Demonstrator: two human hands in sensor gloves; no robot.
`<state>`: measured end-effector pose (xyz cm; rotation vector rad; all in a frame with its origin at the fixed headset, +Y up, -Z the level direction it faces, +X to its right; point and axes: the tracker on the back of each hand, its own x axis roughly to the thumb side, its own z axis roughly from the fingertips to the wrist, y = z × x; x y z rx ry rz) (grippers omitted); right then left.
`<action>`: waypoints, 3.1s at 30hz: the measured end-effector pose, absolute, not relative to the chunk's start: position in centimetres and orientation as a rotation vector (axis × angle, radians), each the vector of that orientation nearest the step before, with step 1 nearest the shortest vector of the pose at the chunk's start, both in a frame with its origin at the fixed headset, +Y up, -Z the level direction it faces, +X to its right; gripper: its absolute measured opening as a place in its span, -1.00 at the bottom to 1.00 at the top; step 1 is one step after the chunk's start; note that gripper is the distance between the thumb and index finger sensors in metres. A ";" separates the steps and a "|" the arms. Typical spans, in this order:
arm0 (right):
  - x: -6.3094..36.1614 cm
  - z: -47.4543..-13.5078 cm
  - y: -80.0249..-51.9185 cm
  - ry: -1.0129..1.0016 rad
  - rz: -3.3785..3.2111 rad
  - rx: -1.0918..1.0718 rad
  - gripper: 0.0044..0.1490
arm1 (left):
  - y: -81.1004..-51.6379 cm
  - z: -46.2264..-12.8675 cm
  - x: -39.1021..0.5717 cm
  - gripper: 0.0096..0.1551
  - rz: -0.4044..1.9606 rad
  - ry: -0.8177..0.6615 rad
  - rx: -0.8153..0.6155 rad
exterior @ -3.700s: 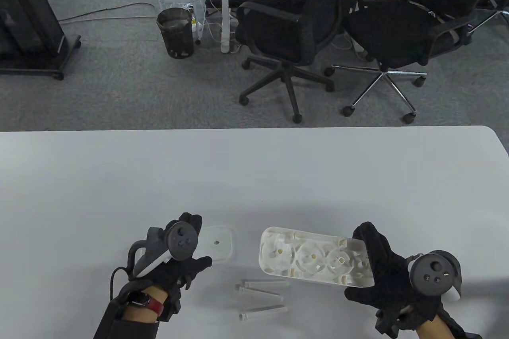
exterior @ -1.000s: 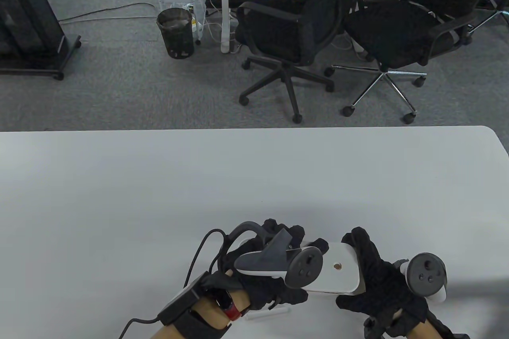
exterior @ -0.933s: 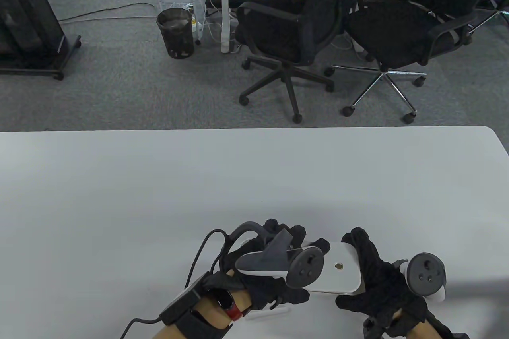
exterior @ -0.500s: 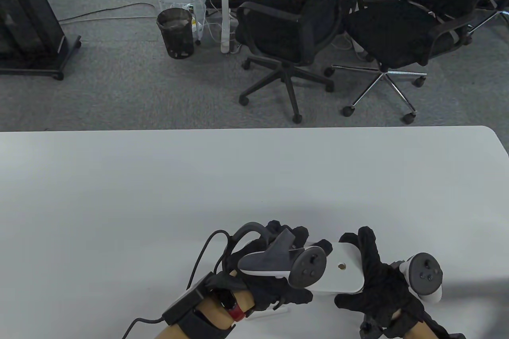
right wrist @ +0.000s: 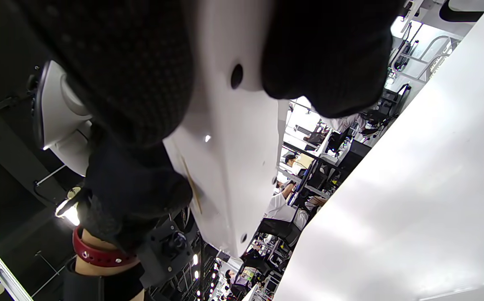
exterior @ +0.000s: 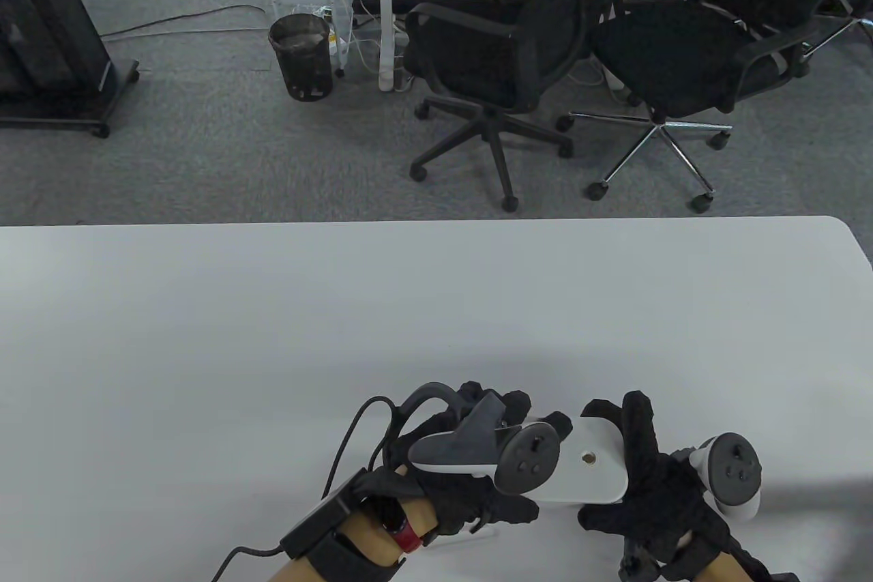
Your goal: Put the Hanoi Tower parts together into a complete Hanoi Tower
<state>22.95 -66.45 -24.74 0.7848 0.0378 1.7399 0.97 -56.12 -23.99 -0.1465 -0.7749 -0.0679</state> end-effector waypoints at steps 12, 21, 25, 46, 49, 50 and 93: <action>23.1 -24.9 -66.5 0.078 1.634 0.769 0.36 | -56.7 -24.2 0.6 0.22 -0.004 -0.798 -0.146; 23.4 -24.6 -66.0 -0.030 1.621 0.708 0.14 | -57.4 -24.3 0.6 0.21 0.054 -0.834 -0.142; 23.6 -24.8 -66.1 -0.037 1.582 0.672 0.13 | -58.1 -24.7 0.0 0.21 0.157 -0.862 -0.131; 23.3 -25.7 -65.9 -0.098 1.722 0.649 0.35 | -61.1 -21.1 -13.4 0.28 0.024 -0.384 0.018; 23.1 -26.5 -65.9 -0.097 1.712 0.620 0.37 | -62.9 -20.5 -15.6 0.26 0.055 -0.338 0.010; 22.9 -26.9 -65.8 -0.088 1.713 0.614 0.37 | -63.9 -20.5 -16.3 0.26 0.074 -0.314 0.017; 19.3 -34.0 -72.0 0.214 2.117 0.545 0.42 | -66.4 -21.2 -19.9 0.20 0.182 -0.226 -0.030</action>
